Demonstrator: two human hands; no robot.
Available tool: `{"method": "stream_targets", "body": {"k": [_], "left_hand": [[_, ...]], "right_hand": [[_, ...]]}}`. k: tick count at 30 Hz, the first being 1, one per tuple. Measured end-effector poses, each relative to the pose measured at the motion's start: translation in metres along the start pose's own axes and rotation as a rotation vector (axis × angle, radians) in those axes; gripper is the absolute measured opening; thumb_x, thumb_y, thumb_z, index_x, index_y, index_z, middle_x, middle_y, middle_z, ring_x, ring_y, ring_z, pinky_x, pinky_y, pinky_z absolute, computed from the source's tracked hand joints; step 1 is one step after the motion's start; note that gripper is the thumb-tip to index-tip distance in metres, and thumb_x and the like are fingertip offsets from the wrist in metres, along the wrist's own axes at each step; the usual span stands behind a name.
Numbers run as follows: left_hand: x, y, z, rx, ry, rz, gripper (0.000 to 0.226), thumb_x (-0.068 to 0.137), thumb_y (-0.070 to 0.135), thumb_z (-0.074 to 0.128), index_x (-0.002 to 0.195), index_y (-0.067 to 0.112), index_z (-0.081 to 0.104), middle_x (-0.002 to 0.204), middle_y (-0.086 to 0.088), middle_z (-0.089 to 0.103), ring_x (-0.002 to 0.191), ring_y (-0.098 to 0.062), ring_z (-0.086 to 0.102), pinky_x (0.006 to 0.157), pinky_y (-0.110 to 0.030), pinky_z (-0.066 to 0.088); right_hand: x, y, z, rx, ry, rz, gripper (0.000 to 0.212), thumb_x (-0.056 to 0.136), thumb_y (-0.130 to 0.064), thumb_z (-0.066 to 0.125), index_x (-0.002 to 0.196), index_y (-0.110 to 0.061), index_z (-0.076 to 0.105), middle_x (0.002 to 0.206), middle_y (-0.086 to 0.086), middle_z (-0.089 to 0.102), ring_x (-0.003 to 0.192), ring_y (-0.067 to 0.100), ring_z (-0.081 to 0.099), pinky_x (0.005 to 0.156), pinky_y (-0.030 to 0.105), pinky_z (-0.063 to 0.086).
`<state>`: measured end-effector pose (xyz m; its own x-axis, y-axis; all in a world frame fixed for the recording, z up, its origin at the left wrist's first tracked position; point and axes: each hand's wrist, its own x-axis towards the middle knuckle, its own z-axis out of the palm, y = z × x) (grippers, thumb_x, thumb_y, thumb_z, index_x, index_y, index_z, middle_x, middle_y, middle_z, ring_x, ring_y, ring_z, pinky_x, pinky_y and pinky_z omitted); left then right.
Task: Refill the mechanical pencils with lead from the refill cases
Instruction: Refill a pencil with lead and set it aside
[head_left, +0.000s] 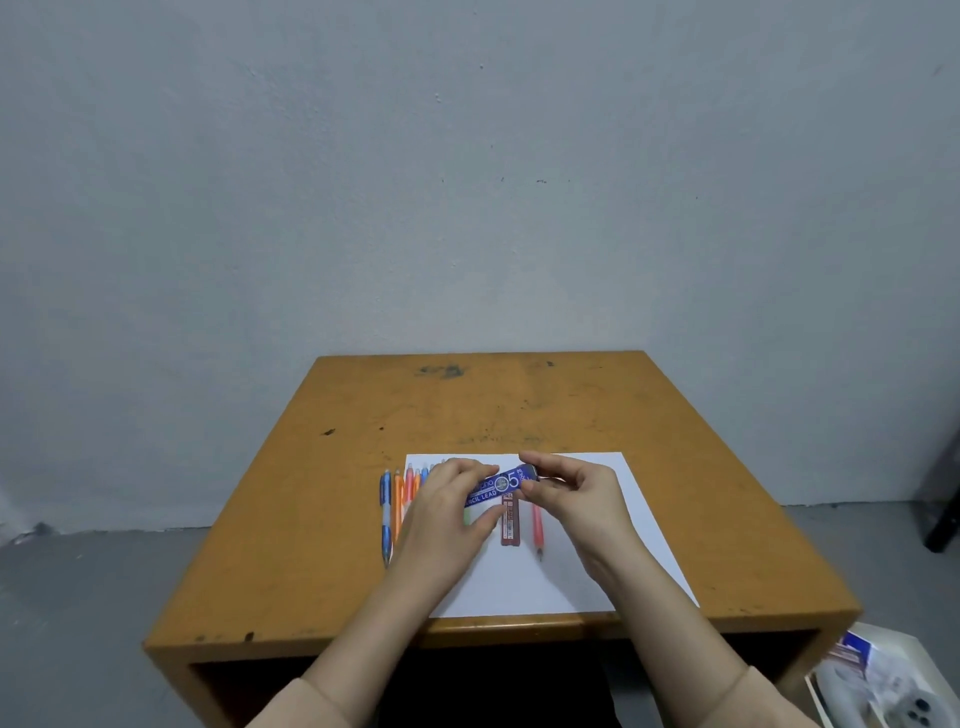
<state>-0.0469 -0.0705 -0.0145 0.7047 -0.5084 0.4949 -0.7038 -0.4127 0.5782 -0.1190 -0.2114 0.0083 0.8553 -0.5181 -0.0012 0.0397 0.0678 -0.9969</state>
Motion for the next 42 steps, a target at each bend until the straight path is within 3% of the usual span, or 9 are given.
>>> {"method": "stream_targets", "body": {"k": [3, 9, 14, 23, 28, 34, 38, 42], "left_hand": [[0.003, 0.001, -0.001, 0.005, -0.008, -0.014, 0.033, 0.086, 0.020, 0.068, 0.118, 0.014, 0.065, 0.107, 0.006, 0.057, 0.100, -0.008, 0.051, 0.083, -0.012, 0.038], [0.006, 0.005, -0.009, -0.034, -0.015, -0.089, 0.034, 0.087, 0.017, 0.067, 0.121, 0.013, 0.065, 0.110, 0.001, 0.066, 0.093, -0.003, 0.052, 0.073, -0.002, 0.037], [0.003, 0.009, -0.011, -0.061, -0.026, -0.113, 0.037, 0.085, 0.017, 0.069, 0.122, 0.013, 0.064, 0.114, 0.000, 0.066, 0.095, -0.002, 0.052, 0.073, 0.000, 0.037], [0.000, 0.009, -0.018, -0.090, -0.044, -0.139, 0.036, 0.084, 0.015, 0.070, 0.120, 0.014, 0.065, 0.113, 0.002, 0.067, 0.096, -0.002, 0.052, 0.074, 0.003, 0.034], [0.002, 0.006, -0.023, -0.086, -0.088, -0.144, 0.034, 0.083, 0.010, 0.070, 0.117, 0.016, 0.068, 0.103, 0.002, 0.068, 0.093, -0.010, 0.057, 0.074, -0.001, 0.034], [0.005, 0.006, -0.025, -0.069, -0.119, -0.170, 0.035, 0.081, 0.007, 0.071, 0.114, 0.018, 0.069, 0.105, 0.006, 0.067, 0.096, -0.007, 0.057, 0.077, -0.002, 0.035], [0.004, 0.009, -0.020, -0.095, -0.137, -0.212, 0.034, 0.081, 0.011, 0.073, 0.114, 0.020, 0.070, 0.101, 0.005, 0.068, 0.090, -0.005, 0.058, 0.071, 0.001, 0.037], [0.004, 0.010, -0.019, -0.123, -0.130, -0.243, 0.033, 0.081, 0.013, 0.073, 0.114, 0.019, 0.069, 0.102, 0.004, 0.070, 0.089, -0.005, 0.058, 0.069, 0.000, 0.037]], "right_hand": [[-0.001, 0.001, -0.001, -0.023, -0.024, -0.006, 0.027, 0.083, 0.005, 0.066, 0.103, -0.012, 0.071, 0.085, 0.009, 0.074, 0.081, 0.014, 0.071, 0.080, 0.024, 0.055], [-0.001, 0.004, -0.006, -0.095, 0.007, -0.052, 0.025, 0.086, 0.003, 0.063, 0.104, -0.013, 0.070, 0.090, 0.000, 0.074, 0.085, 0.009, 0.071, 0.080, 0.022, 0.056], [-0.002, 0.003, -0.009, -0.226, -0.026, -0.133, 0.028, 0.084, 0.001, 0.066, 0.096, -0.024, 0.071, 0.088, -0.009, 0.073, 0.085, 0.005, 0.069, 0.080, 0.021, 0.055], [0.000, 0.004, -0.011, -0.444, -0.037, -0.305, 0.027, 0.082, -0.003, 0.070, 0.104, -0.018, 0.072, 0.092, -0.017, 0.068, 0.088, -0.003, 0.064, 0.076, 0.013, 0.052], [0.001, 0.004, -0.014, -0.542, -0.040, -0.359, 0.022, 0.081, -0.007, 0.072, 0.091, -0.027, 0.073, 0.089, -0.018, 0.068, 0.084, -0.005, 0.061, 0.071, 0.008, 0.047], [0.001, 0.007, -0.014, -0.689, -0.011, -0.515, 0.016, 0.086, -0.003, 0.065, 0.092, -0.013, 0.076, 0.091, -0.008, 0.070, 0.085, -0.012, 0.057, 0.074, 0.002, 0.041], [-0.004, 0.009, -0.007, -0.737, -0.156, -0.645, 0.019, 0.087, 0.001, 0.061, 0.094, -0.009, 0.076, 0.094, -0.014, 0.061, 0.092, -0.017, 0.053, 0.079, 0.002, 0.040], [-0.001, 0.011, -0.009, -0.646, -0.072, -0.625, 0.024, 0.083, -0.005, 0.070, 0.105, -0.012, 0.073, 0.092, -0.014, 0.064, 0.089, -0.005, 0.059, 0.076, 0.007, 0.045]]}}
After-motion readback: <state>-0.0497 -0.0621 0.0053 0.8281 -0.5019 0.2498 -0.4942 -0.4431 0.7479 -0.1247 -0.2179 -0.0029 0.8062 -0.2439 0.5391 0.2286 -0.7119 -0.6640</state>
